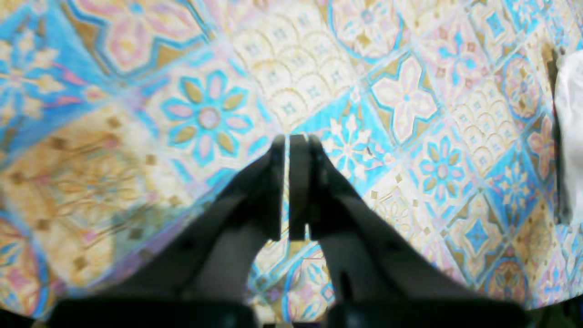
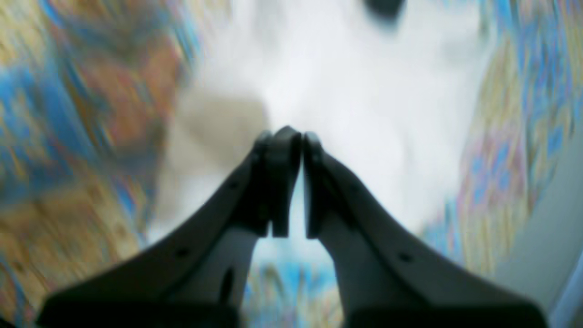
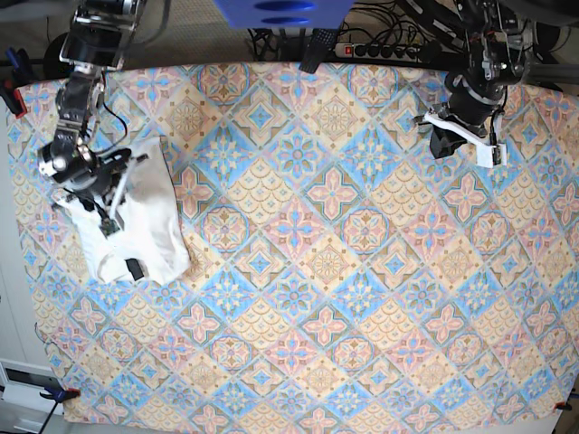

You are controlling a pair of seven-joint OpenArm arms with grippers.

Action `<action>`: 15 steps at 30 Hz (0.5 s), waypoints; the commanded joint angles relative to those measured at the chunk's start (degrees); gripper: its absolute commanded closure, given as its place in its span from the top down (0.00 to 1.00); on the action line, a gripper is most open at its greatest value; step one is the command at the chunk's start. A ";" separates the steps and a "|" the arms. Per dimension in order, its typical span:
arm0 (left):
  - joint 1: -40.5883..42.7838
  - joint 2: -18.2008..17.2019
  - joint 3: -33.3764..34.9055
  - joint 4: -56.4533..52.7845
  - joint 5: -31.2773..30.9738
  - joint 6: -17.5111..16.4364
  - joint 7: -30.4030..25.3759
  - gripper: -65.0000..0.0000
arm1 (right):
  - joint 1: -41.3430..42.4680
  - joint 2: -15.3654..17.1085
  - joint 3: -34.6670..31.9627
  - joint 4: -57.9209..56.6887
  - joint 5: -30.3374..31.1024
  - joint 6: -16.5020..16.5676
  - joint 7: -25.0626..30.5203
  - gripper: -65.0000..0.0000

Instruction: Fold the T-shirt properly

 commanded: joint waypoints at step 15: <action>15.77 -0.34 -12.61 5.07 -0.32 -0.19 -1.18 0.01 | -26.55 -3.18 18.36 14.20 3.71 -0.07 1.35 0.00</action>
